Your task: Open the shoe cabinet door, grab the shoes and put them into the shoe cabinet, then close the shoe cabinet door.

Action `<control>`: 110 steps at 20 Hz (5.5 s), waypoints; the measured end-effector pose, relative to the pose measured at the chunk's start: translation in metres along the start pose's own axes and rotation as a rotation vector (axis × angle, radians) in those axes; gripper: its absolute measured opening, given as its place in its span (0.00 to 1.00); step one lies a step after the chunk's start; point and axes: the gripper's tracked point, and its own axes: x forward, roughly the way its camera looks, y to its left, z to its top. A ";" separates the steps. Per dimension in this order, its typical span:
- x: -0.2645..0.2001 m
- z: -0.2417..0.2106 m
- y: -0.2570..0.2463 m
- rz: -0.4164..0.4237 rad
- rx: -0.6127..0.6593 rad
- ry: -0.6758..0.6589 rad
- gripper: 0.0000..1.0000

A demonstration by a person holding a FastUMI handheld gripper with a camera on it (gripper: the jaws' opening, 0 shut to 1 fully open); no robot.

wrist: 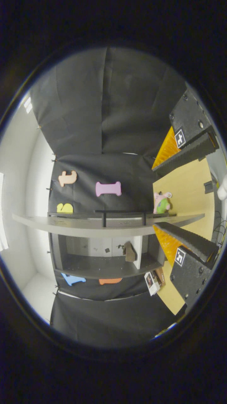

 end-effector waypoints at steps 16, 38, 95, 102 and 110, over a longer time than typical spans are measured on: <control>0.050 -0.241 0.245 0.306 0.022 0.351 0.99; 0.245 -0.382 0.289 0.269 0.178 0.673 0.99; 0.541 0.043 0.296 0.149 -0.021 0.256 0.08; 0.564 0.003 0.286 0.154 0.035 0.417 0.08; 0.554 0.003 0.285 0.109 -0.007 0.439 0.18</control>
